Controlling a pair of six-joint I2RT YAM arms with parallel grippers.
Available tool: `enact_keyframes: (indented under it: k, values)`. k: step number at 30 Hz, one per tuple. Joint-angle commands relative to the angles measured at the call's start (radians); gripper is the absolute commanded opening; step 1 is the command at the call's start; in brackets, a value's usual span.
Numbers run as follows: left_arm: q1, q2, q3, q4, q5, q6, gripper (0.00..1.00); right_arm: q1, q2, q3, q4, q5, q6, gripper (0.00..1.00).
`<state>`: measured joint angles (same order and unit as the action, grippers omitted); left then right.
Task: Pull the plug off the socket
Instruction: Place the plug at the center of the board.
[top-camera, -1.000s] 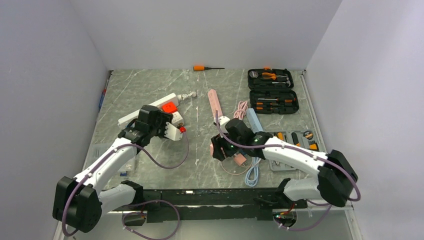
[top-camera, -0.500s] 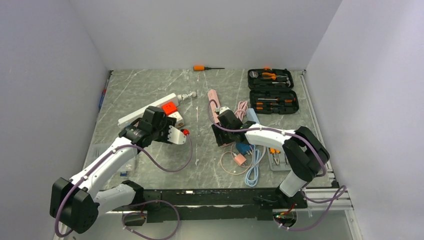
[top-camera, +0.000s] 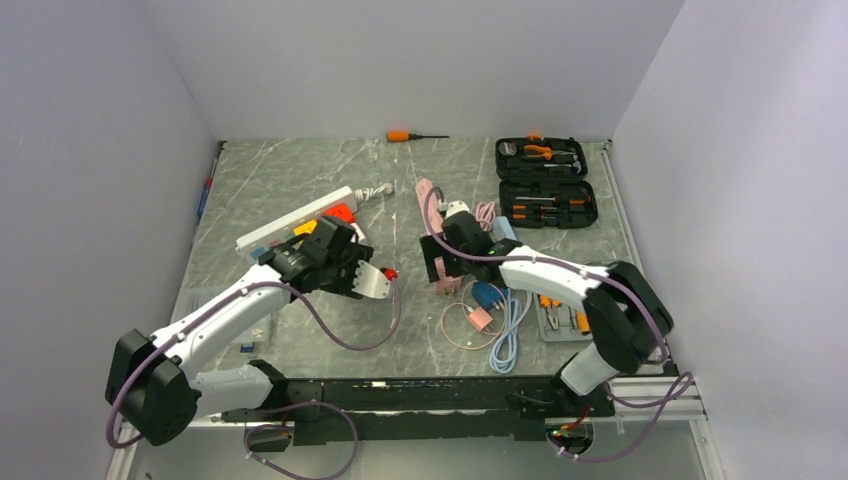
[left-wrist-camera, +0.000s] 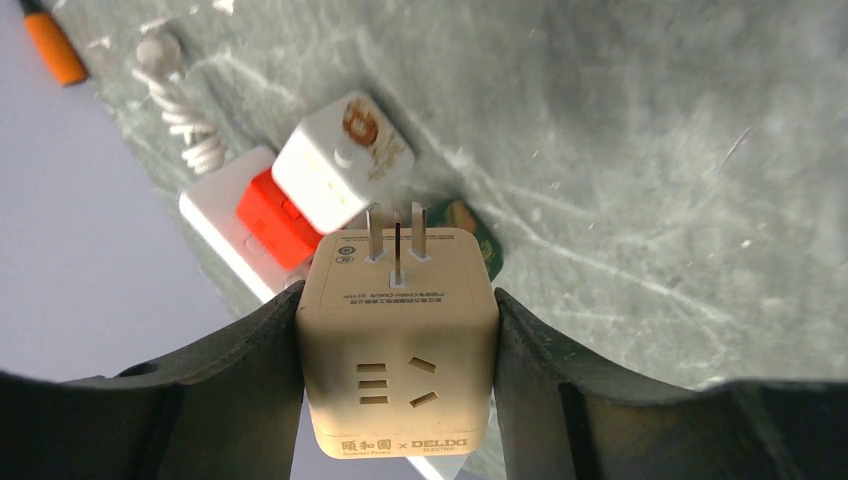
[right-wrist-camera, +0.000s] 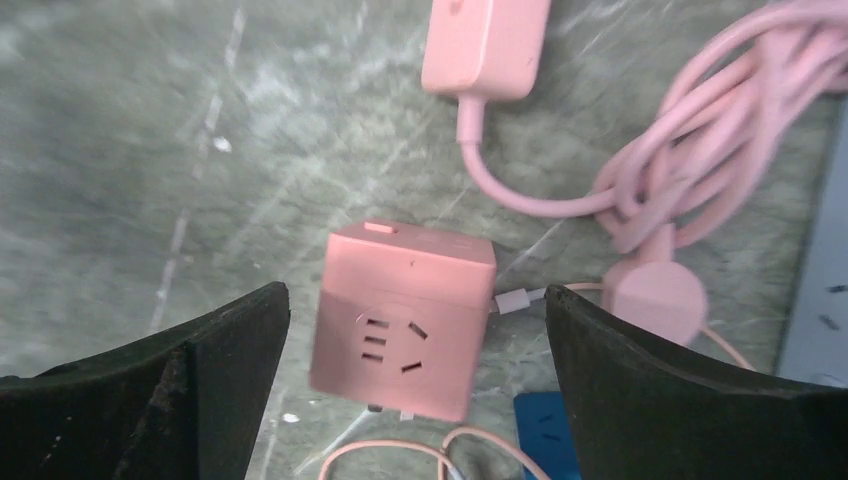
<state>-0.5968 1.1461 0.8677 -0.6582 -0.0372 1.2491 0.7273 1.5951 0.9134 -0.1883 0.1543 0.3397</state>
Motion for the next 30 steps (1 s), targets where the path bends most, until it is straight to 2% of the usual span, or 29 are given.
enact_keyframes:
  k: [1, 4, 7, 12, 25, 27, 28, 29, 30]
  values:
    - [-0.080, 0.075, 0.103, -0.064, 0.035, -0.125, 0.34, -0.017, -0.194, 0.039, -0.008, 0.073, 0.025, 1.00]
    - [-0.142, 0.154, 0.154, -0.099, 0.085, -0.239, 0.34, -0.042, -0.315, 0.043, -0.043, 0.119, 0.012, 1.00]
    - [-0.191, 0.241, 0.186, -0.085, 0.110, -0.417, 0.37, -0.089, -0.411, 0.052, -0.096, 0.159, -0.010, 1.00]
    - [-0.239, 0.386, 0.245, -0.040, 0.167, -0.598, 0.40, -0.130, -0.519, 0.000, -0.108, 0.153, 0.040, 1.00]
    - [-0.353, 0.684, 0.507, -0.043, 0.227, -0.694, 0.49, -0.153, -0.579, -0.121, -0.072, 0.194, 0.098, 1.00]
    - [-0.366, 0.709, 0.530, -0.046, 0.235, -0.695, 0.55, -0.157, -0.581, -0.126, -0.072, 0.204, 0.103, 1.00]
    - [-0.368, 0.717, 0.534, -0.044, 0.247, -0.695, 0.62, -0.160, -0.582, -0.130, -0.069, 0.207, 0.107, 1.00]
    - [-0.369, 0.725, 0.535, -0.045, 0.265, -0.693, 0.74, -0.162, -0.584, -0.133, -0.066, 0.209, 0.109, 1.00]
    - [-0.370, 0.730, 0.538, -0.052, 0.281, -0.690, 0.93, -0.163, -0.586, -0.135, -0.064, 0.209, 0.110, 1.00]
